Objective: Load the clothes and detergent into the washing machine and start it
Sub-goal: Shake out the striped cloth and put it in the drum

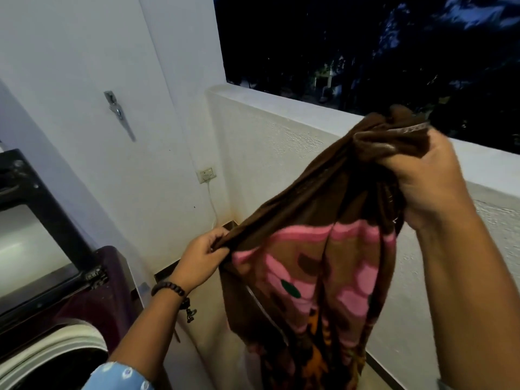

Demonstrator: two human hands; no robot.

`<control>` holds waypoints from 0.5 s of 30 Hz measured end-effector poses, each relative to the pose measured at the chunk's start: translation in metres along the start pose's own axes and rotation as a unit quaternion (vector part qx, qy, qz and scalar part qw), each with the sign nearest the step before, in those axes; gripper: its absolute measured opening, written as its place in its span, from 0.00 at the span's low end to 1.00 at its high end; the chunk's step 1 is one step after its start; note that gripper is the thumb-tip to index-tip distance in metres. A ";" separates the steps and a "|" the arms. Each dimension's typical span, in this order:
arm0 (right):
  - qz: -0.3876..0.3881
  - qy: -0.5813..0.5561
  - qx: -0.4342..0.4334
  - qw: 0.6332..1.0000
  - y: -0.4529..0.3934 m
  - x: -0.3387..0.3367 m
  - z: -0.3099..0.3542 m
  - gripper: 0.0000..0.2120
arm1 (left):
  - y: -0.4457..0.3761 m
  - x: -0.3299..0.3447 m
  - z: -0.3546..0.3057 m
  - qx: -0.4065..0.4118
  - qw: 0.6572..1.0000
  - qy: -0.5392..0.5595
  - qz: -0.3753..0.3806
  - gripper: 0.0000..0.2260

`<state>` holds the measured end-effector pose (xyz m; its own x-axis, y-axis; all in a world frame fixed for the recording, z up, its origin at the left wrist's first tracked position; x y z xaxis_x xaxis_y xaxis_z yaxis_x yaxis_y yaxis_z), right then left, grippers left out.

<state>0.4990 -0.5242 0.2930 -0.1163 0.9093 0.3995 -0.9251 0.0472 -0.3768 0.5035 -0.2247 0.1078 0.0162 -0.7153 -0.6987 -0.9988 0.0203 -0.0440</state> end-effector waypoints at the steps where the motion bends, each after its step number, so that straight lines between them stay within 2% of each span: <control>1: -0.009 -0.003 -0.009 1.000 0.001 -0.004 0.009 0.14 | 0.000 -0.007 0.007 -0.011 0.999 -0.016 -0.028 0.12; 3: -0.027 -0.015 -0.023 0.999 0.001 -0.010 0.017 0.12 | -0.001 -0.023 0.012 -0.031 0.996 -0.018 -0.081 0.12; 5: -0.037 -0.024 -0.018 0.999 0.000 -0.015 0.014 0.11 | -0.002 -0.033 0.002 -0.026 0.993 0.041 -0.106 0.04; 8: -0.034 -0.038 0.015 0.999 -0.001 -0.013 -0.010 0.15 | -0.004 -0.039 -0.031 -0.005 0.985 0.124 -0.120 0.17; 10: -0.023 -0.045 0.037 0.998 0.001 -0.002 -0.033 0.21 | -0.006 -0.035 -0.063 0.029 0.981 0.160 -0.108 0.13; 12: 0.024 -0.031 0.054 0.998 0.008 0.020 -0.057 0.24 | -0.007 -0.029 -0.098 0.076 0.979 0.170 -0.081 0.09; 15: 0.144 0.007 0.109 0.983 0.027 0.057 -0.094 0.31 | -0.004 -0.021 -0.147 0.170 0.973 0.155 -0.024 0.08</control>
<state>0.5014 -0.4325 0.2269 -0.3818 0.8776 0.2898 -0.9100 -0.3020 -0.2841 0.5005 -0.3129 0.2276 -0.0052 -0.8963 -0.4435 -0.9240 0.1739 -0.3407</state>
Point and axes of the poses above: each hand's wrist, its own y-axis away from the middle knuckle, its own x-axis out of the palm, z = x × y, the point moved 10 cm from there along -y, towards the middle knuckle, and after that the axes turned 13 degrees about -y, right-handed, at the moved point
